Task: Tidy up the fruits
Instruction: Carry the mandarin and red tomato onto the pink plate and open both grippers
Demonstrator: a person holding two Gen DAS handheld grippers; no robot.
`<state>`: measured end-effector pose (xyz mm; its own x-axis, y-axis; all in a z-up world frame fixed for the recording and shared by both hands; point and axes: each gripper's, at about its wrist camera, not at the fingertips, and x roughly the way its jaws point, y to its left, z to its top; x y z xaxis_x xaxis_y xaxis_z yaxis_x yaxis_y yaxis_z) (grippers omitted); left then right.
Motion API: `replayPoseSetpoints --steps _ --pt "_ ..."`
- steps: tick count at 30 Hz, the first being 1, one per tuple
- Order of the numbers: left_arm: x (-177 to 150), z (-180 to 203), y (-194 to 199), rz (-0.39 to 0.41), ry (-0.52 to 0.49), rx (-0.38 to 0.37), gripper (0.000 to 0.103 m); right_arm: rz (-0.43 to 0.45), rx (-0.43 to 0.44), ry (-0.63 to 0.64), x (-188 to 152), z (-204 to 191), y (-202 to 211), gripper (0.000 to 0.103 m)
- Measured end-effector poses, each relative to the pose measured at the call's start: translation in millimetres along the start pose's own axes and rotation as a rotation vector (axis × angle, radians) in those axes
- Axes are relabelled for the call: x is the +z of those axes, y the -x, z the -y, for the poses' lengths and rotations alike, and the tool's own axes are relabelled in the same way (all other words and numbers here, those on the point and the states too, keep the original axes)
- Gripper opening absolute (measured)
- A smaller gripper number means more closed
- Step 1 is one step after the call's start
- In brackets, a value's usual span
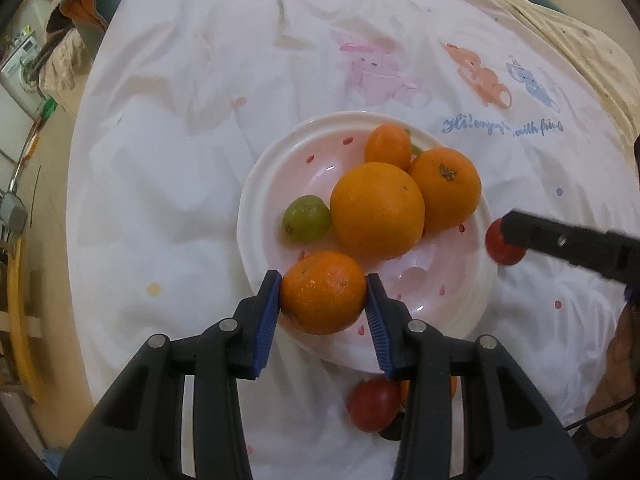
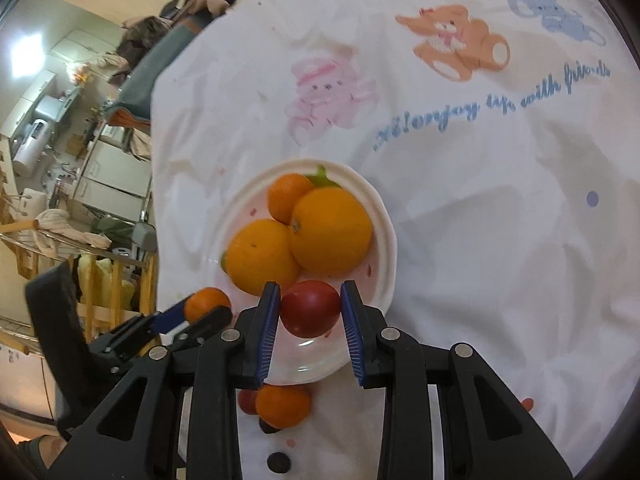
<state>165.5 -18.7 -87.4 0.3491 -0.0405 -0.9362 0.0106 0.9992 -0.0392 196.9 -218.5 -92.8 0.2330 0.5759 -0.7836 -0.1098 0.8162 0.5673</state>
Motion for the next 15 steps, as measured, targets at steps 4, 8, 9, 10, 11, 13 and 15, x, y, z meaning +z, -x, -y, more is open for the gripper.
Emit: replayPoseSetpoints --steps 4,8,9,10,11,13,15 --pt "0 -2 -3 -0.002 0.015 0.014 0.038 -0.023 -0.029 0.003 -3 1 -7 0.033" --pt "0 -2 -6 -0.008 0.018 0.017 0.038 -0.039 -0.045 -0.005 -7 5 -9 0.033" --pt "0 -3 -6 -0.009 0.016 0.02 0.038 -0.041 -0.048 -0.007 -8 6 -10 0.033" --pt "0 -3 -7 -0.011 0.019 0.019 0.038 -0.043 -0.048 -0.011 -8 7 -10 0.033" --pt "0 -3 -6 -0.011 0.023 0.018 0.038 -0.044 -0.045 -0.014 -7 7 -11 0.033" --pt "0 -3 -5 -0.009 0.028 0.014 0.039 -0.049 -0.042 -0.015 -6 6 -12 0.034" --pt "1 -2 -4 -0.002 0.025 0.016 0.039 -0.052 -0.043 -0.012 -7 5 -14 0.034"
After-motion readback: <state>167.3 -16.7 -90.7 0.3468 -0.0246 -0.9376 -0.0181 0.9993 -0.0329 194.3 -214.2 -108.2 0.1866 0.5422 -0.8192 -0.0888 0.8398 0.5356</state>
